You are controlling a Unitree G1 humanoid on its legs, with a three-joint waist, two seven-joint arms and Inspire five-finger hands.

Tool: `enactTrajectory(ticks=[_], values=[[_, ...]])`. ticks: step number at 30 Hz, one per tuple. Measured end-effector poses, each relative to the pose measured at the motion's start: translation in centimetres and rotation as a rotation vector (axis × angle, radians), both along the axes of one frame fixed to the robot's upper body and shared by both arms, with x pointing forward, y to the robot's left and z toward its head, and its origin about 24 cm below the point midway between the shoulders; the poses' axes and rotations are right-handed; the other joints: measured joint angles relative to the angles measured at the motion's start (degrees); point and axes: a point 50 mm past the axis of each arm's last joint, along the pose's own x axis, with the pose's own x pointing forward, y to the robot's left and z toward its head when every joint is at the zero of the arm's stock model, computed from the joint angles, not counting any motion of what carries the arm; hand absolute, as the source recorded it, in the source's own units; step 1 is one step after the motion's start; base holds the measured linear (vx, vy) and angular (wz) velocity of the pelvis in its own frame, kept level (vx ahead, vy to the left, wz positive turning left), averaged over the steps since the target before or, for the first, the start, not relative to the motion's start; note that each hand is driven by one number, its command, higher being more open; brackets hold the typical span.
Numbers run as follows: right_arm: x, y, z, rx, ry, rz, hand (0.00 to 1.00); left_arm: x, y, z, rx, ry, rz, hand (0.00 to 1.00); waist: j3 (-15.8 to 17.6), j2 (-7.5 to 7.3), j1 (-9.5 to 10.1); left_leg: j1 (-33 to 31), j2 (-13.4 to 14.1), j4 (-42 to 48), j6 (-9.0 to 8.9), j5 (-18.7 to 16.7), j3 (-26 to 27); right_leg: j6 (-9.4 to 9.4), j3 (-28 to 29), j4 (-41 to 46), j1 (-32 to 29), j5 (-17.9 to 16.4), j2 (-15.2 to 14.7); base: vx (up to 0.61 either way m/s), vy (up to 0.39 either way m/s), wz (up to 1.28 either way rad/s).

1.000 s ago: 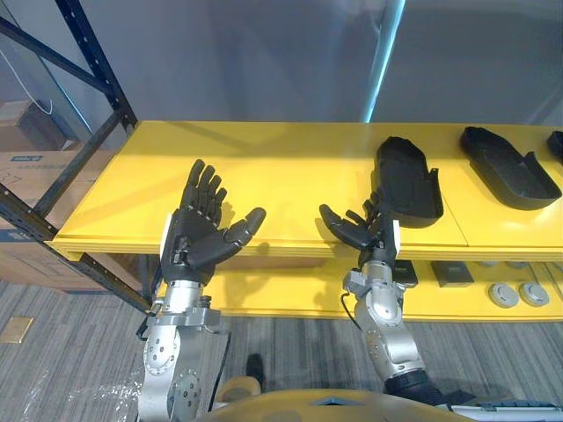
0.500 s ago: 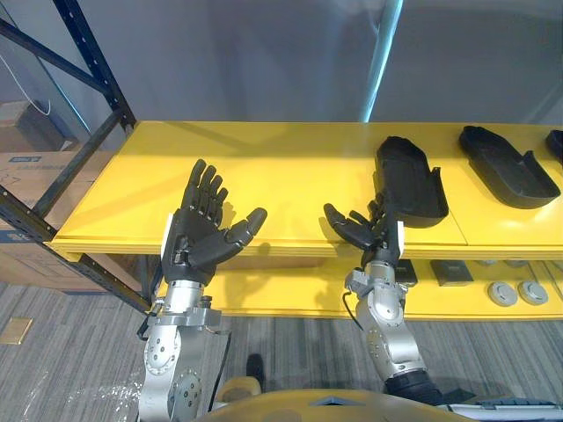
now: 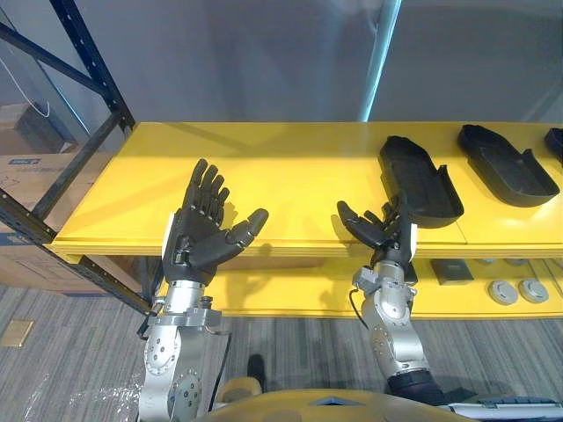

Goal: Walk over and take three plastic housings, then place them on the shelf

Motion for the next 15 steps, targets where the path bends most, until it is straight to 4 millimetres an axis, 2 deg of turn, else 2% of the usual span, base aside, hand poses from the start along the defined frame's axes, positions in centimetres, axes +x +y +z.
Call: enactTrajectory(ticks=[4,8,10,12,13,15], values=[[0.0,-0.2,0.0,0.000,-0.006,0.012,1.00,0.0,0.0,0.0,0.000,-0.001,-0.002,1.00,0.0,-0.01,0.02,0.0,0.0,0.0,0.00,0.0,0.0,0.03,0.0,0.0,0.0,0.1,0.0,0.00,0.000,0.00],[0.3,-0.2,0.5,-0.012,-0.047,0.115,1.00,0.0,0.0,0.0,0.004,-0.005,-0.010,1.00,0.0,0.00,0.00,0.0,0.1,0.0,0.00,0.0,0.3,0.36,0.4,-0.2,0.0,0.6,0.1,0.00,0.001,-0.03],[0.3,-0.4,1.8,-0.024,-0.111,0.155,1.00,0.0,0.0,0.0,0.008,-0.008,-0.014,1.00,0.0,0.00,-0.01,-0.1,0.1,0.0,0.01,0.0,0.5,0.37,0.6,-0.5,0.0,0.9,0.2,0.00,0.002,-0.05],[-0.1,-0.9,5.0,-0.057,-0.257,0.210,1.00,0.0,0.3,0.1,0.017,-0.013,-0.013,1.00,0.0,-0.02,0.02,-0.2,0.3,0.0,0.06,-0.1,0.8,0.29,0.9,-1.3,0.0,1.4,0.4,0.00,0.002,-0.06],[-0.3,-1.2,5.9,-0.068,-0.296,0.217,1.00,-0.1,0.4,0.1,0.019,-0.013,-0.010,1.00,0.0,-0.05,0.02,-0.2,0.3,0.0,0.09,-0.1,0.9,0.27,1.0,-1.4,0.1,1.4,0.4,0.00,0.002,-0.05],[-1.9,-2.7,8.9,-0.108,-0.440,0.232,1.00,-0.1,1.0,0.1,0.031,-0.014,0.016,1.00,-0.1,-0.26,-0.12,-0.2,0.3,0.0,0.11,-0.3,1.2,0.24,1.2,-1.7,0.0,1.4,0.4,0.01,0.001,-0.06]])
